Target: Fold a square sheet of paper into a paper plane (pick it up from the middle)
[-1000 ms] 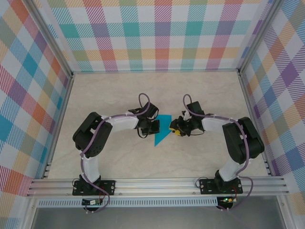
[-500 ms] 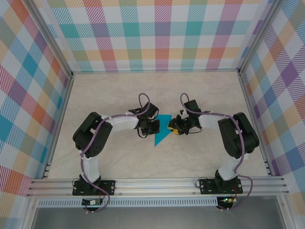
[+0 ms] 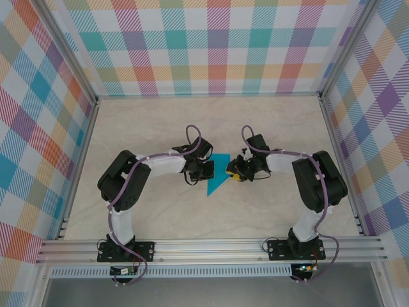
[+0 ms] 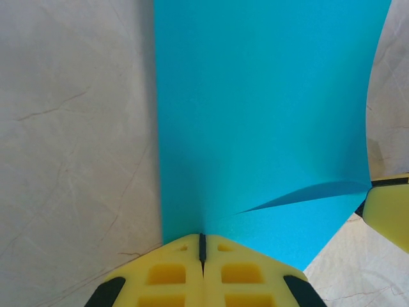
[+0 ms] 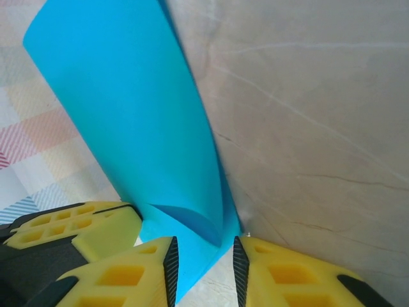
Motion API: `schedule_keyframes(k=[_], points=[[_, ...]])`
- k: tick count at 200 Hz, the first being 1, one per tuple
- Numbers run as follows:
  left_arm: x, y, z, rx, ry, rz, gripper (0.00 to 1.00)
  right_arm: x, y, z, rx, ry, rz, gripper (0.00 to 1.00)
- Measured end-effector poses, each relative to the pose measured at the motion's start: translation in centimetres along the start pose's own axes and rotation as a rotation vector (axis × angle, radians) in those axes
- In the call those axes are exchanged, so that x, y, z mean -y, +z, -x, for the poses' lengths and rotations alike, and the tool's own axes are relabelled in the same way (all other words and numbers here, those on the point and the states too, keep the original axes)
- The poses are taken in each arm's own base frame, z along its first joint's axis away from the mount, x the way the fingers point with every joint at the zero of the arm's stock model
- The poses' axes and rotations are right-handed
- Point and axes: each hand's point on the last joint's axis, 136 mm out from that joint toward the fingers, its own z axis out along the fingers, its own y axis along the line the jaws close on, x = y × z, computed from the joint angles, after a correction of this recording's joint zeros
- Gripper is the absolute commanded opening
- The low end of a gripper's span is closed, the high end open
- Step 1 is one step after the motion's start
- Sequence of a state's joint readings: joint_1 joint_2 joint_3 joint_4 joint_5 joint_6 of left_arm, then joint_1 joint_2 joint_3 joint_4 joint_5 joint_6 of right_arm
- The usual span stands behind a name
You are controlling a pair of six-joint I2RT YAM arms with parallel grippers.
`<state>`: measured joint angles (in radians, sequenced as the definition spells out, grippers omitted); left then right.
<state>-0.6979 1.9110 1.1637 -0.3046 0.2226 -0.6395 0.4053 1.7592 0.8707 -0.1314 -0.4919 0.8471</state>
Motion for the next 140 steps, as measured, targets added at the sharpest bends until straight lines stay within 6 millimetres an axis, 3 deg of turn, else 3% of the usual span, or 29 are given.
schedule_keyframes(k=[61,90,114,140], points=[[0.0,0.0,0.0,0.001,-0.004,-0.002,0.03,-1.7,0.9,-0.8,-0.060,-0.039,0.089,0.25],[-0.2,-0.2,0.0,0.008,-0.014,-0.004,0.09,-1.4,1.5,-1.2,-0.092,-0.033,0.095,0.13],[-0.7,-0.7,-0.2,0.005,-0.028,0.006,0.19,-1.3,1.6,-1.3,-0.095,-0.029,0.091,0.01],[-0.5,-2.5,0.4,0.038,-0.029,-0.017,0.36,-1.8,0.7,-1.1,-0.049,-0.042,0.071,0.00]])
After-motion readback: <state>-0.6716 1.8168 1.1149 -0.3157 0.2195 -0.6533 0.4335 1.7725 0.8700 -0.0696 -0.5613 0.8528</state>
